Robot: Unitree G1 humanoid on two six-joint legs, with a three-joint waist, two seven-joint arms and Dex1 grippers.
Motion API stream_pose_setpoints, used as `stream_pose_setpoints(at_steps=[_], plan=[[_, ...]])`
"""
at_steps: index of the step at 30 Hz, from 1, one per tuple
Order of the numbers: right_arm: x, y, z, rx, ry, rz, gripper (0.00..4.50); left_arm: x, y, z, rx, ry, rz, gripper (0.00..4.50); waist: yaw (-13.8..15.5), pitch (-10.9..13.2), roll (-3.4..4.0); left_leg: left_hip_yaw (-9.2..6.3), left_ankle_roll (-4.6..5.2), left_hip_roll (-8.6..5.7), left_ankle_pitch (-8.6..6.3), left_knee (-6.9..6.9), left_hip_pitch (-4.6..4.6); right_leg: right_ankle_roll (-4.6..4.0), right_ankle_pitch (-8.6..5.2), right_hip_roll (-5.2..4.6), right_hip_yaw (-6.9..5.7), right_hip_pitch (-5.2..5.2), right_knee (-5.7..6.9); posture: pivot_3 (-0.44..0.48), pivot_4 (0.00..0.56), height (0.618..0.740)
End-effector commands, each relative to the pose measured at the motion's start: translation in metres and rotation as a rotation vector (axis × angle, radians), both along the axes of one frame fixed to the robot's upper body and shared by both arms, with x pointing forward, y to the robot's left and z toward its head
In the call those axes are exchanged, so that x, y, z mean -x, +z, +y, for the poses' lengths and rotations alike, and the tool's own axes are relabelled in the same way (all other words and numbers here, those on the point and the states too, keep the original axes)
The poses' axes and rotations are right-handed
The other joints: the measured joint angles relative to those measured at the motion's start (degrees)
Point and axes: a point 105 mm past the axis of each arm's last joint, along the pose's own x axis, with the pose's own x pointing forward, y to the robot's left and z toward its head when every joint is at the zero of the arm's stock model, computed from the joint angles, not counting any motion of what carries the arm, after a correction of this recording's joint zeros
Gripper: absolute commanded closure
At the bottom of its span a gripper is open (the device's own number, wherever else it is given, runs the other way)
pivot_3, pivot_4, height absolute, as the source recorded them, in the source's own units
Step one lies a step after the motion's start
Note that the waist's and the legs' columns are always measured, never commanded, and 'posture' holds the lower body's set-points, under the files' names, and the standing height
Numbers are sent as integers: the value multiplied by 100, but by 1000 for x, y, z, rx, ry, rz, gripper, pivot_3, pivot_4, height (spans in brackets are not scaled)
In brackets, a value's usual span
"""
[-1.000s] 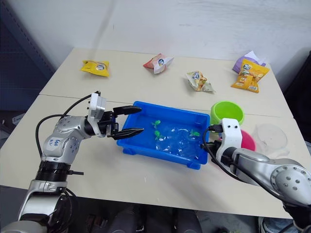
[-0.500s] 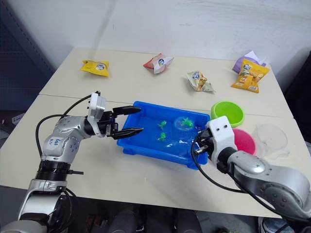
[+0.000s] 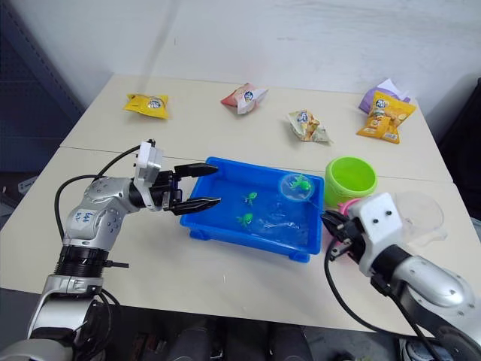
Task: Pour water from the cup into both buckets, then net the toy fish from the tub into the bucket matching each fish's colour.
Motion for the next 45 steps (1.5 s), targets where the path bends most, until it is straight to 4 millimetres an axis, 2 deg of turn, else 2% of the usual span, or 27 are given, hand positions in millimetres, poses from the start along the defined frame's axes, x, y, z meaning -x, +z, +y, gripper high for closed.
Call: stream_pose_setpoints(at_steps=[1, 2, 5, 7, 10, 14, 22, 27, 33, 39, 45], plan=[[-1, 22, -25, 58, -69, -148, 4500, 2, 12, -9, 31, -41, -29, 65, 1, 0, 0, 2, 0, -2, 0, 0, 1, 2, 1, -1, 2, 0, 0, 0, 150, 738], [-2, 23, -30, 81, -81, -161, 4500, 1, 13, -10, 35, -42, -30, 65, -5, 0, 0, 2, 0, -3, 0, 1, 1, 2, 1, 0, 1, 1, 1, 0, 150, 738], [-12, 27, -66, 239, -184, -228, 4500, 2, 15, -17, 51, -55, -35, 65, -10, 0, 0, 7, -1, -5, 1, 2, 5, 4, 2, 0, 6, 1, 2, 0, 150, 738], [-17, 25, -74, 346, -156, -240, 4500, 0, 16, -19, 56, -51, -39, 65, -9, 0, 0, 9, -1, -6, 1, 2, 6, 4, 2, 1, 7, 1, 3, 0, 150, 738], [-33, 28, -90, 409, -231, -295, 4500, -1, 15, -24, 56, -56, -39, 65, -28, 0, 1, 12, -3, -3, 2, 2, 9, 4, 2, 5, 9, 1, 4, 0, 150, 738], [-46, 20, -103, 524, -265, -320, 4500, 1, 14, -27, 61, -60, -41, 65, -13, -2, 4, 14, -9, -3, 6, 4, 13, 4, 2, 6, 11, 0, 12, 0, 150, 738], [-58, 8, -112, 889, -203, -395, 4500, 0, 15, -27, 67, -48, -46, 65, -13, -2, 4, 17, -10, -7, 7, 6, 13, 4, 2, 1, 13, 0, 14, 0, 150, 738], [-58, 3, -103, 1188, -46, -493, 4500, 0, 15, -27, 68, -45, -48, 65, -23, -2, 7, 21, -14, -6, 9, 7, 15, 4, 2, 2, 17, -2, 21, 0, 150, 738], [-58, 4, -105, 1363, 42, -588, 4500, 0, 13, -29, 61, -49, -52, 65, -19, -2, 6, 21, -20, -5, 12, 10, 16, 4, 2, 4, 19, -2, 25, 0, 150, 738], [-60, 2, -112, 1461, 102, -639, 4500, -1, 10, -30, 37, -62, -60, 65, -25, -2, 7, 23, -22, -4, 14, 11, 18, 4, 2, 6, 21, -2, 27, 0, 150, 738], [-66, 4, -137, 1455, 17, -623, 4500, -2, 10, -30, 33, -66, -65, 65, -27, -2, 7, 26, -24, -4, 15, 12, 19, 3, 2, 6, 23, -2, 30, 0, 150, 738]])
